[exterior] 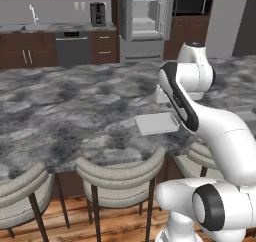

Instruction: Place two dumplings into each of the tupperware containers and then place the containers in the fridge.

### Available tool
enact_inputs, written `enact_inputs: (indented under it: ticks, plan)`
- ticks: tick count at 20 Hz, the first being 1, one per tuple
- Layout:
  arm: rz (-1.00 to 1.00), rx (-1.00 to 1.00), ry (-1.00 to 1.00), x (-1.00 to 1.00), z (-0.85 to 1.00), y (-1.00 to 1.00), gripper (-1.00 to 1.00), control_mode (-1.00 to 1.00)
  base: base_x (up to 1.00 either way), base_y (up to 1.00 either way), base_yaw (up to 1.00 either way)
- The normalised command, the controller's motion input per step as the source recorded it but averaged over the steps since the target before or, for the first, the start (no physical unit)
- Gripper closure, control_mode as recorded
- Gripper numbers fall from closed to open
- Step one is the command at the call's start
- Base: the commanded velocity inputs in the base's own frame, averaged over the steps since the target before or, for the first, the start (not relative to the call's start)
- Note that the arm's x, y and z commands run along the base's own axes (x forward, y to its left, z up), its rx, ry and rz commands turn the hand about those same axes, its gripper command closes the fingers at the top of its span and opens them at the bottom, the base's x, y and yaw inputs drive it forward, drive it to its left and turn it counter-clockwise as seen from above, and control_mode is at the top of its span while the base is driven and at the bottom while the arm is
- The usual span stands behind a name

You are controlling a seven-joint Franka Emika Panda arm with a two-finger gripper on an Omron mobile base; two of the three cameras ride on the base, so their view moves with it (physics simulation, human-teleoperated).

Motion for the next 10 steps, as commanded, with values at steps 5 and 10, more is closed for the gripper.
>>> enact_inputs:
  ticks: [5, 10]
  plan:
    - [-0.03, 0.00, 0.02, 0.00, -0.03, -0.50, -1.00, -1.00, 0.00, 0.00, 0.00]
    - [-0.15, 0.00, 0.07, 0.07, -0.15, -0.90, -1.00, -1.00, 0.00, 0.00, 0.00]
